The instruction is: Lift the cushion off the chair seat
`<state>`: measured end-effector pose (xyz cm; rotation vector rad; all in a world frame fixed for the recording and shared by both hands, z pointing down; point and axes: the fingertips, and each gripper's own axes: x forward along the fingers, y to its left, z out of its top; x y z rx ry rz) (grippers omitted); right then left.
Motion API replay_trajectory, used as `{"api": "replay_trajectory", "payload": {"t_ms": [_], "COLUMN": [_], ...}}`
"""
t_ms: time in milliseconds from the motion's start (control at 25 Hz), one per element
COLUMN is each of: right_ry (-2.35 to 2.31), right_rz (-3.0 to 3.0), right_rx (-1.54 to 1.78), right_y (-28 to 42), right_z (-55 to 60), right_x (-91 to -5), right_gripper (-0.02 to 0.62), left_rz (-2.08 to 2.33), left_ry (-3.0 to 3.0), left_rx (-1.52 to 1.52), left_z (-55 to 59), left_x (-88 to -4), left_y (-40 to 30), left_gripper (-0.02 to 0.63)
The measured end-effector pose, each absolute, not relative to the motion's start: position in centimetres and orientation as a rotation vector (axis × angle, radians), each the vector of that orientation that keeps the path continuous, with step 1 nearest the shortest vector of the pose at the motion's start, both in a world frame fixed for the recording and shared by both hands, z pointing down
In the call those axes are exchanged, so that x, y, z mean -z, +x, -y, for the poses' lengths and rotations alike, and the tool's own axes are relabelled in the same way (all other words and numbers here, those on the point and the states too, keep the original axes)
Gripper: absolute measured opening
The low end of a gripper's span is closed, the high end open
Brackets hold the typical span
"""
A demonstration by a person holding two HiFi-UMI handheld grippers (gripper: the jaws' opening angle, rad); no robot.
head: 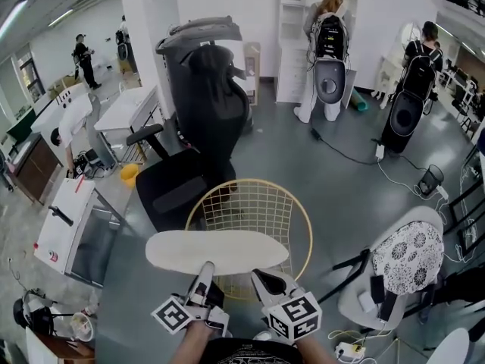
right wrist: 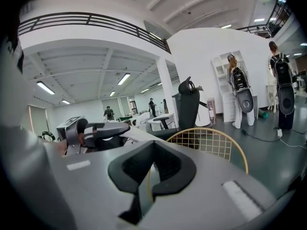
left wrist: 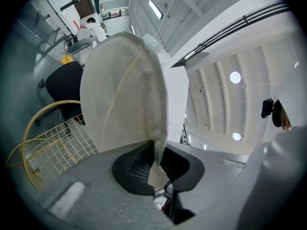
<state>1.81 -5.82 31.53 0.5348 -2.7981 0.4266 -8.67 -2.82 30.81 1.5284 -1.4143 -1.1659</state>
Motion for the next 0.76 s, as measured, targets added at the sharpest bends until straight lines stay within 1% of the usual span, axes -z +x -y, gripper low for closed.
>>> {"api": "replay_trajectory", "payload": {"t_ms": [200,760], "right_ry": [0.539,0.539], "right_rz": [2.814,2.819], "right_rx": [-0.420,-0.448], "right_y": [3.0,1.8], "right_z": [5.1,4.4], "right_x": [-31.7,-30.9], "right_gripper": [-0.002,-0.001], "left_rz": [1.421,1.414], "left_ry": [1.542,1.503], "left_rx": [1.154,1.148], "left_z": [2.1,1.4], "left_x": [-31.0,-30.8], "left_y": [-7.1,-8.0], "left_gripper": [0.028,0.028]}}
